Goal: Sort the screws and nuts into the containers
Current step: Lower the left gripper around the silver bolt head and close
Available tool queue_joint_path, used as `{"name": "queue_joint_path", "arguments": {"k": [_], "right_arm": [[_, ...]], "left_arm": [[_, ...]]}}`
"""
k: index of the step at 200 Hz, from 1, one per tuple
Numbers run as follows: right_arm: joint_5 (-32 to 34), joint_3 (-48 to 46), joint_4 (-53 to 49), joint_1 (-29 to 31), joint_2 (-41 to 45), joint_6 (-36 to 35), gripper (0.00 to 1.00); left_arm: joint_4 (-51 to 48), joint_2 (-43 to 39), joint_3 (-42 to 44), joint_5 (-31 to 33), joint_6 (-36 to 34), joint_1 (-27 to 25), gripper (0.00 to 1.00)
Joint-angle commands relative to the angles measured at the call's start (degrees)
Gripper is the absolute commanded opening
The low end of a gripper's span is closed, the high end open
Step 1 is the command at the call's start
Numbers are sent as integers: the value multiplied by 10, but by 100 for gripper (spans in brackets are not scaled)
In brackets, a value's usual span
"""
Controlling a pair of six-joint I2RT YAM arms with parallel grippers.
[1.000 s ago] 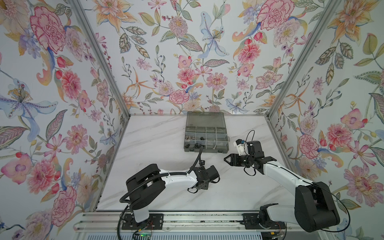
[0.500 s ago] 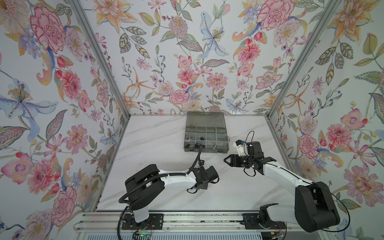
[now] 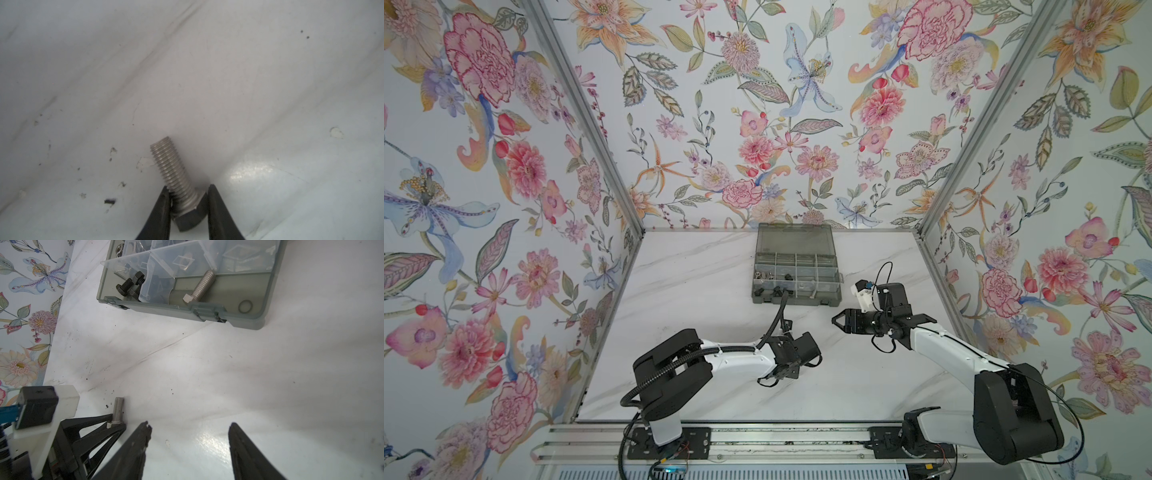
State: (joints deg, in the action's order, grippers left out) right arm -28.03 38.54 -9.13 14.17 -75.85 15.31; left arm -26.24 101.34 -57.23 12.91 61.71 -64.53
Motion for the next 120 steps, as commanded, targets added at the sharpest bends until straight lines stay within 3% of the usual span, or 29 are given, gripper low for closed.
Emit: {"name": "queue_joint_path", "arguments": {"k": [1,73,120], "right_arm": [[6,-4,2,4,3,3,63],[6,3,-4,1,1,0,63],[6,7,-8,-5,12,0,64]], "left_arm": [[-56,13,33,1,-6,2,5],[-51,-14,35,19,-15,6,0],[-28,-39,1,20,-78,24,0]]}}
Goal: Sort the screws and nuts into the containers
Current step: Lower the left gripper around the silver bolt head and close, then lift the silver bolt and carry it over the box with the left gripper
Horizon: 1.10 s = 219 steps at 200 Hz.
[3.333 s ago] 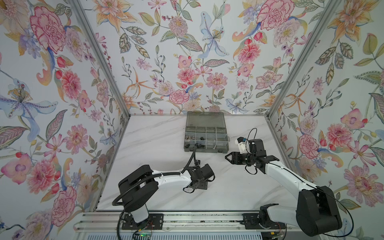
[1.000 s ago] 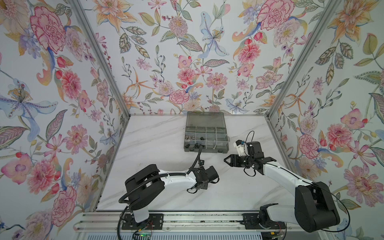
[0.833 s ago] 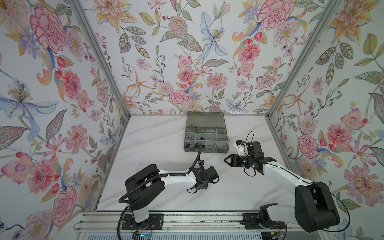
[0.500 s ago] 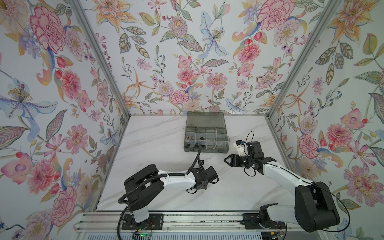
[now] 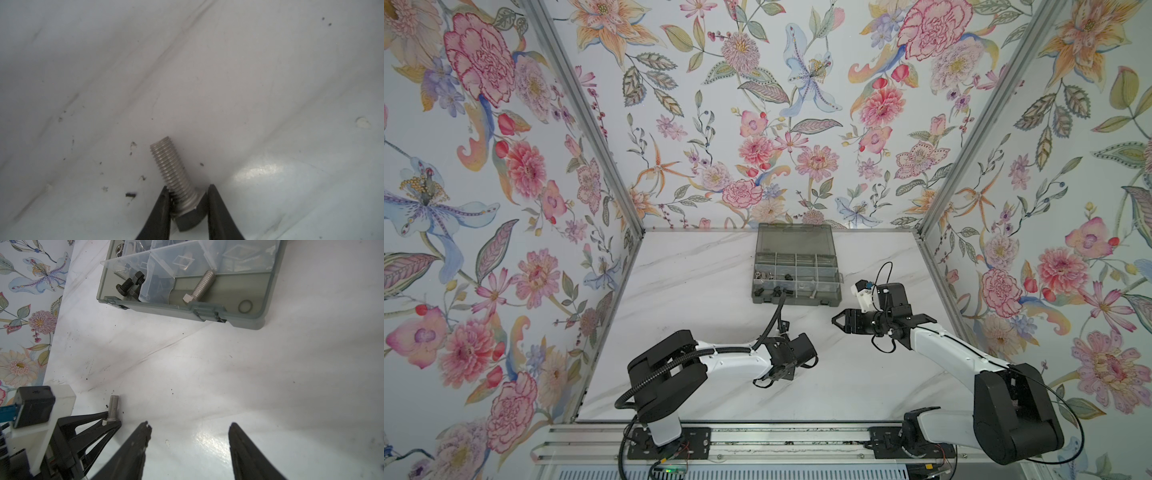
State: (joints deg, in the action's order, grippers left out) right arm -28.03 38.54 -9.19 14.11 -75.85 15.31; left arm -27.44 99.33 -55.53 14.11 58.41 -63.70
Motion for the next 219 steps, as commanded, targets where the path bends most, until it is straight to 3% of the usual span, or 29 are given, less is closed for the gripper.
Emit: {"name": "queue_joint_path", "arguments": {"k": [1,92,145,219], "right_arm": [[6,7,-7,-5,12,0,64],[8,1,-10,-22,29,2,64],[19,-8,-13,-37,48,12,64],[47,-38,-13,-49,95,33,64]], "left_arm": [[-15,-19,-16,8,-46,15,0],[69,-57,-31,-33,-130,54,0],[112,-37,-125,-52,-230,73,0],[200,62,-246,-147,-303,142,0]]}}
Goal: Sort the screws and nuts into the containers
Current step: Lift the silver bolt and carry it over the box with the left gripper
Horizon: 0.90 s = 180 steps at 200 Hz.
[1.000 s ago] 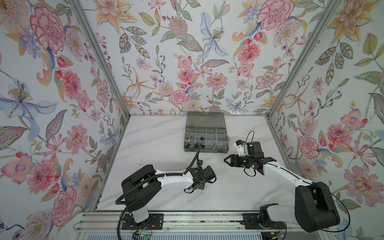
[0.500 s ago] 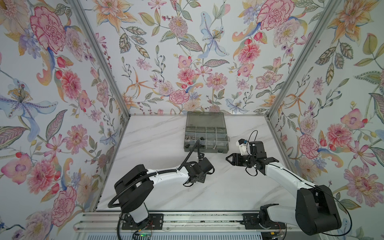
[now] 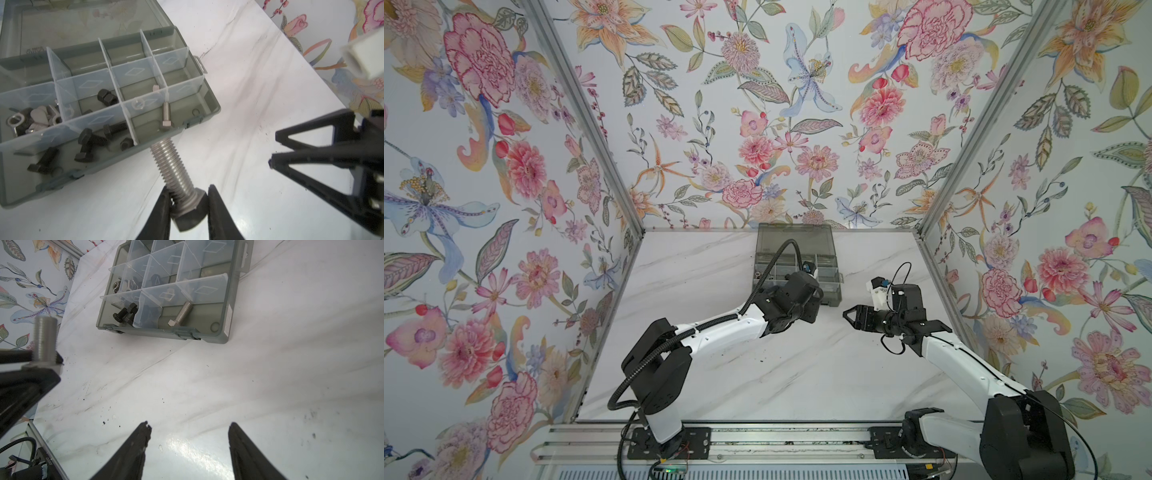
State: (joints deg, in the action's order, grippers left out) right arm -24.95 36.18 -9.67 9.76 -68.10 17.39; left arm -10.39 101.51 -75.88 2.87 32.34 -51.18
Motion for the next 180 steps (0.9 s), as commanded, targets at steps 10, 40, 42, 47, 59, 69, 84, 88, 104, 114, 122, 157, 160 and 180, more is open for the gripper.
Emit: {"name": "queue_joint_path", "arguments": {"k": [10,40,42,47,59,69,84,88,104,114,122,157,160,180], "right_arm": [[16,-18,-8,-7,23,13,64],[17,-24,-8,-12,37,14,64],[17,-24,-8,-13,38,14,64],[17,-25,-9,-13,39,14,64],[17,-27,-10,-15,43,14,64],[16,-28,-9,-17,44,13,64],[14,-29,-10,-18,45,13,64],[13,-29,-10,-18,45,12,64],[12,-30,-10,-18,46,13,65],[12,-31,-10,-18,46,13,65],[11,-31,-11,-18,47,13,65],[11,-34,-10,-19,47,13,65],[11,-33,-10,-19,48,13,65],[11,-33,-11,-20,47,12,65]], "left_arm": [[32,58,-58,-42,-48,24,0],[38,105,-93,-51,-51,40,0],[39,108,-94,-52,-52,41,0],[43,113,-97,-58,-51,43,0],[55,123,-99,-69,-49,49,0],[59,129,-103,-70,-49,52,0],[63,137,-106,-67,-53,56,0],[63,139,-108,-66,-54,58,0],[63,148,-112,-66,-56,62,0],[64,153,-115,-64,-60,63,0],[64,156,-118,-59,-63,64,0],[56,177,-132,-57,-72,67,0],[55,179,-133,-57,-73,67,0],[54,187,-136,-57,-74,68,0]]}}
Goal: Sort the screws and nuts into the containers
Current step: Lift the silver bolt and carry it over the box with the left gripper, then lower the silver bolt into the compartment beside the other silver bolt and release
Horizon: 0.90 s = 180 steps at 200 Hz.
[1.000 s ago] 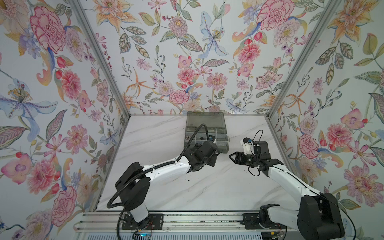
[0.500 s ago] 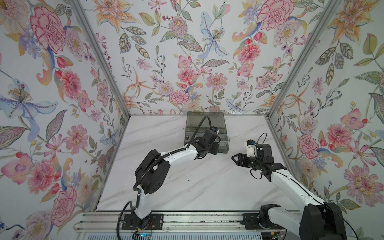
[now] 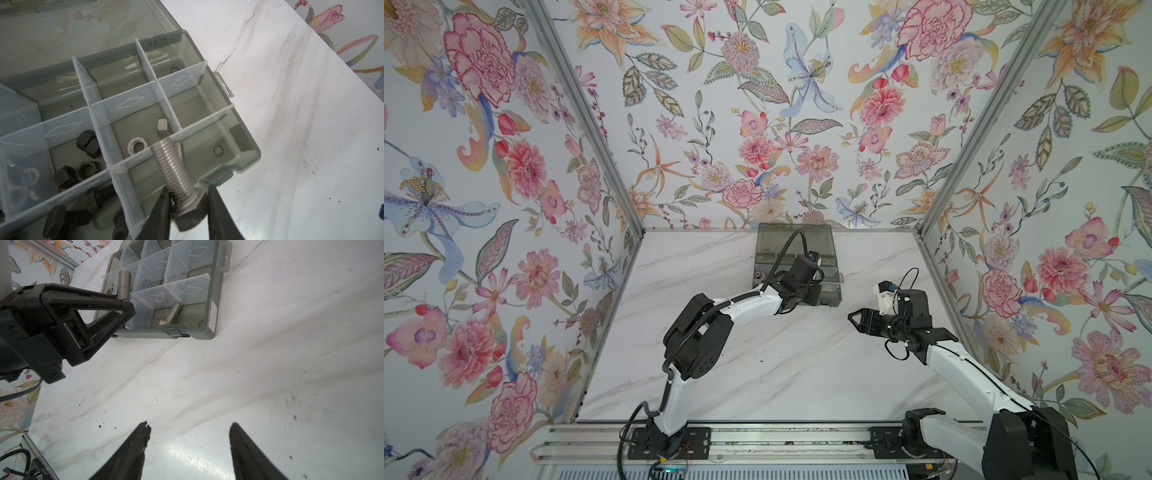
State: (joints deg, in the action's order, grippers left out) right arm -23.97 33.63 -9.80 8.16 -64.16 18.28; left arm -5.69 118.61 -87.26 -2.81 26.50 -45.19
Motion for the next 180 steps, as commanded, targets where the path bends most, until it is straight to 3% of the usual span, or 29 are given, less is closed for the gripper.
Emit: {"name": "queue_joint_path", "arguments": {"k": [1,180], "right_arm": [[1,-8,-9,-4,7,3,65],[-4,-12,-9,-8,7,2,65]], "left_arm": [[7,16,-23,0,-15,8,0],[1,50,-44,-7,-11,9,0]]}}
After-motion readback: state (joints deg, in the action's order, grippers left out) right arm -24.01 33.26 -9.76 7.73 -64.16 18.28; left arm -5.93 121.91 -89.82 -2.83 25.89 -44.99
